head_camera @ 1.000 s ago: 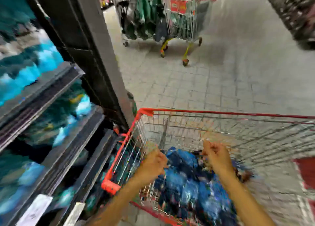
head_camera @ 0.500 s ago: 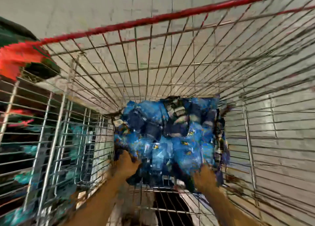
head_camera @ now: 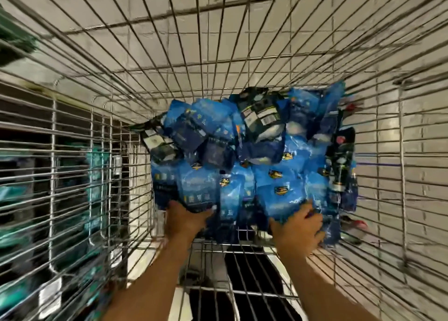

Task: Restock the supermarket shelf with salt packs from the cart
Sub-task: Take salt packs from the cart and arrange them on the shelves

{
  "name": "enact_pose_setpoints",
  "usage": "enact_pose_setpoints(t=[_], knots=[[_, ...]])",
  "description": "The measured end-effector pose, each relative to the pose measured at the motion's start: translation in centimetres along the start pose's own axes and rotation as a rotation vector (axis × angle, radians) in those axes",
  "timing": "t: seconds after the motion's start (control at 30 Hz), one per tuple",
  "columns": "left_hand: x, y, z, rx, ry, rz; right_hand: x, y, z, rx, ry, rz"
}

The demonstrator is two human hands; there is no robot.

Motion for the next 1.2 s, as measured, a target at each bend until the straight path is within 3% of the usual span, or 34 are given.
enact_pose_setpoints(t=[0.1,0.33,0.53,0.67,0.8,0.93,1.03,1.2], knots=[[-0.4,-0.3,0.2,0.01,0.012,-0.055,0.0,0.9,-1.4,0.029,0.068,-0.047],[-1.3,-0.7,0.2,-0.096,0.009,0.058,0.0,2.0,-3.6,0.009,0.135,-0.243],[-1.9,-1.1,0.7,-0.151,0.027,0.087,-0.8,2.2,-2.6,-0.009,0.462,-0.118],[-2.0,-1.4,1.2,-0.161,0.036,0.061,0.4,0.8,-1.6,-0.195,0.557,-0.197],[-2.1,-1.4,1.4,-0.19,0.063,0.102,-0.1,0.0,-2.1,-0.248,0.756,0.185],[-1.5,-0.6,1.7,-0.227,0.048,0.108,-1.3,0.0,-1.6,-0.267,0.783,0.21],[-1.0,1.5,2.0,-0.245,0.006,0.081,-1.7,1.3,-0.6,-0.375,0.732,-0.131],[2.3,5.5,5.7,-0.259,0.007,0.125,-1.0,7.1,0.6,-0.569,0.489,-0.651]])
Point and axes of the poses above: each hand's wrist, its own z-axis away from the middle knuckle, its own y-axis out of the back of the hand, x = y × z, the point moved 6 cm from there along -z, towards the middle knuckle, and after that the axes turned 15 degrees about z, right-handed, at the moved point
